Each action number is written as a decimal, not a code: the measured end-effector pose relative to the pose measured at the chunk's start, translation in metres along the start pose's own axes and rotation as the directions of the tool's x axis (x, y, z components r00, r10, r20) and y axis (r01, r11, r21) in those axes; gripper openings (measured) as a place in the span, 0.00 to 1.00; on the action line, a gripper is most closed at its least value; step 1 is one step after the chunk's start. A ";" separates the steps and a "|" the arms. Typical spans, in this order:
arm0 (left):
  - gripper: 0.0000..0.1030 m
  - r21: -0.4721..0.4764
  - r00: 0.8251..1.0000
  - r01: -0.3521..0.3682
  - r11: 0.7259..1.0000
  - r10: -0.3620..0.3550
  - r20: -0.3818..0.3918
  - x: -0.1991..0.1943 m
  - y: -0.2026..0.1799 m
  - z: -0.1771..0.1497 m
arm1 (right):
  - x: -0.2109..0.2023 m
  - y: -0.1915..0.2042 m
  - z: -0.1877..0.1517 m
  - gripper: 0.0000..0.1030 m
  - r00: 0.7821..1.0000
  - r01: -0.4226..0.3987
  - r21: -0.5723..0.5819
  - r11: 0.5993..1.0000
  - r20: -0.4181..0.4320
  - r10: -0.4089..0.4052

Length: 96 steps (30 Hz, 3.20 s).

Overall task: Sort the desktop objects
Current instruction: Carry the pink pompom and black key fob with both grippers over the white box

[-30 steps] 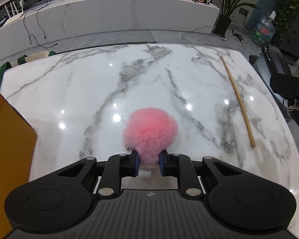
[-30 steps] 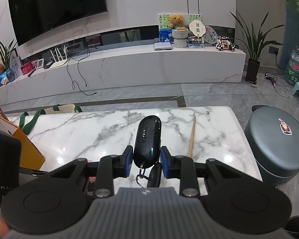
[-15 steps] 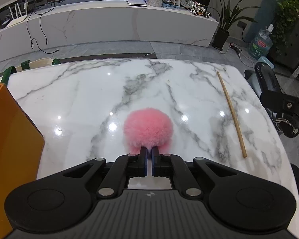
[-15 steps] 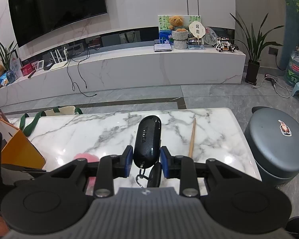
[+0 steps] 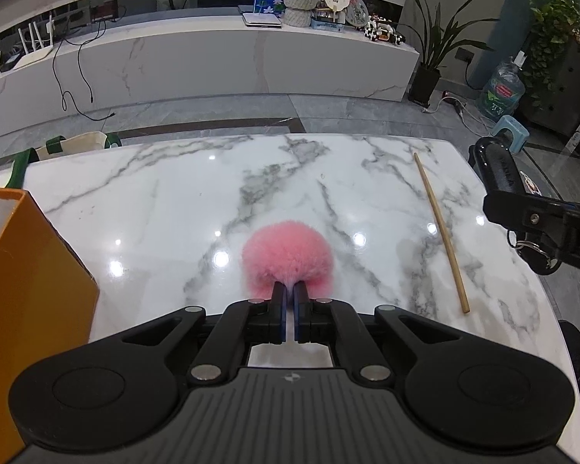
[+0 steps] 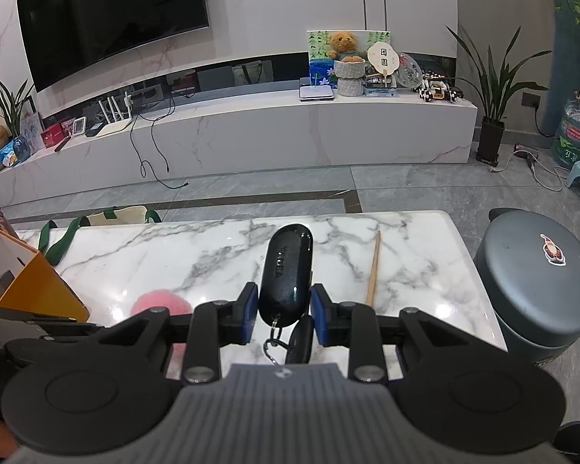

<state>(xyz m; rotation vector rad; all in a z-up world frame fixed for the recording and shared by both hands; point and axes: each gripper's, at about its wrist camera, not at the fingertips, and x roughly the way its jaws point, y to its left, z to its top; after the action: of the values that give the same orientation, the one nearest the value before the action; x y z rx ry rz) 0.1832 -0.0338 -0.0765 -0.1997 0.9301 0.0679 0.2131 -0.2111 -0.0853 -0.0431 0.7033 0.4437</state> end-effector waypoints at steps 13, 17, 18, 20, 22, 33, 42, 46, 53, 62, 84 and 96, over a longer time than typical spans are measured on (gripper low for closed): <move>0.80 0.017 0.997 0.021 1.000 -0.020 -0.072 0.015 -0.002 -0.001 | -0.001 0.003 0.001 0.30 1.000 0.002 -0.002 1.000 0.001 -0.002; 0.78 -0.037 0.997 0.043 0.998 -0.045 -0.070 0.024 0.002 0.006 | 0.000 0.002 -0.001 0.30 1.000 0.001 -0.008 1.000 -0.008 -0.001; 0.63 -0.022 0.996 0.033 0.999 -0.035 -0.078 0.028 0.000 0.005 | 0.001 0.002 -0.001 0.30 1.000 0.001 -0.009 1.000 -0.008 -0.001; 0.42 0.017 0.995 -0.007 1.000 0.009 -0.095 0.037 -0.005 0.001 | 0.000 0.001 -0.001 0.30 1.000 -0.002 -0.009 1.000 -0.007 0.002; 0.41 0.030 0.994 -0.021 0.999 0.024 -0.104 0.043 -0.006 -0.002 | 0.000 0.000 -0.001 0.30 1.000 -0.005 -0.008 1.000 -0.006 0.005; 0.32 0.037 0.996 -0.056 0.998 0.058 -0.064 0.047 -0.009 -0.005 | -0.001 -0.010 -0.003 0.30 1.000 0.005 -0.004 1.000 -0.008 -0.005; 0.24 0.047 0.997 -0.052 0.998 0.054 -0.050 0.042 -0.009 -0.007 | -0.001 -0.009 -0.003 0.30 1.000 0.004 -0.002 1.000 -0.004 -0.004; 0.24 0.044 0.999 -0.040 0.998 0.041 -0.026 0.032 -0.008 -0.006 | -0.001 -0.007 -0.002 0.30 1.000 0.002 -0.005 1.000 -0.003 -0.002; 0.24 0.050 0.999 -0.024 0.998 0.022 0.025 0.003 -0.003 0.001 | -0.004 -0.003 0.000 0.30 1.000 -0.002 -0.012 1.000 0.005 0.002; 0.24 0.042 0.993 -0.010 0.999 0.005 0.121 -0.053 0.011 0.019 | -0.012 0.020 0.006 0.30 0.998 -0.058 -0.039 0.998 0.025 0.059; 0.24 -0.070 0.964 -0.142 0.987 0.154 0.217 -0.172 0.122 0.019 | -0.042 0.165 0.018 0.30 0.963 -0.239 -0.262 0.935 0.057 0.262; 0.24 -0.177 0.969 -0.194 0.965 0.217 0.122 -0.169 0.209 -0.004 | -0.033 0.262 0.001 0.30 0.933 -0.334 -0.379 0.863 -0.004 0.359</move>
<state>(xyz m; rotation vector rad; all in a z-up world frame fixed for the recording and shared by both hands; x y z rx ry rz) 0.0486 0.1746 0.0270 -0.2468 0.8023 0.3479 0.0849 0.0143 -0.0350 -0.2642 0.5512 0.9217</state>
